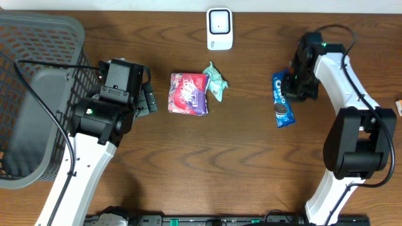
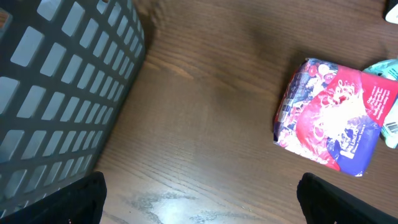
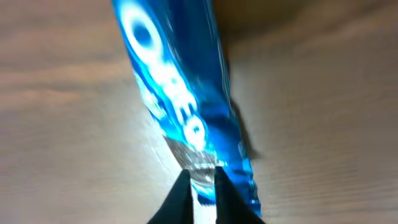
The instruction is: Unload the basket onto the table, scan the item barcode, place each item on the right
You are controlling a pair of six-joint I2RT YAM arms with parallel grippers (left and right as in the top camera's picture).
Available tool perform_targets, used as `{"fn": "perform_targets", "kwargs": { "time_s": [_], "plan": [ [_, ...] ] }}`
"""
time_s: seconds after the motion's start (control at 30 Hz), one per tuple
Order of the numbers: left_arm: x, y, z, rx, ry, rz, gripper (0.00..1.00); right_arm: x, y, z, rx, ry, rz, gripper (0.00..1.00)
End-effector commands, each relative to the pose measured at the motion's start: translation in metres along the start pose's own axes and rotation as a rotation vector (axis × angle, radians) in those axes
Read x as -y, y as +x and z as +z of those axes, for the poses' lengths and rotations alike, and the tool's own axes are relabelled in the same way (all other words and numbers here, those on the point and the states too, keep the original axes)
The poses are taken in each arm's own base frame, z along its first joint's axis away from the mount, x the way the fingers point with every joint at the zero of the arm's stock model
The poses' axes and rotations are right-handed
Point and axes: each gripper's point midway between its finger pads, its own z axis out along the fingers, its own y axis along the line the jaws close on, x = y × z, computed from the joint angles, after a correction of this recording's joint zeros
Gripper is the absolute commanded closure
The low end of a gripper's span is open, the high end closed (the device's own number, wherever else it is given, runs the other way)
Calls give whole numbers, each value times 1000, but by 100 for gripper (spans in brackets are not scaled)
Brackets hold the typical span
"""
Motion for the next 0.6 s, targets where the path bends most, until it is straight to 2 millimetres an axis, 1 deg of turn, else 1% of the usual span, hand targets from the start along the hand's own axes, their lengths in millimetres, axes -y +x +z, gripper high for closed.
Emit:
{"fn": "perform_targets", "kwargs": {
  "time_s": [0.0,0.1,0.2,0.27,0.47,0.57],
  "plan": [
    [-3,0,2,-3,-18,-5,2,-2,-18,-14,74,-11,16,86],
    [-3,0,2,-3,-18,-5,2,-4,-27,-10,116,-23,14,85],
    [-3,0,2,-3,-18,-5,2,-7,-35,-3,154,-37,29,89],
    [-3,0,2,-3,-18,-5,2,-10,-40,5,184,-48,36,89],
    [-3,0,2,-3,-18,-5,2,-17,-54,32,286,-80,34,85],
    [-3,0,2,-3,-18,-5,2,-19,-62,37,336,-98,40,83]
  ]
}}
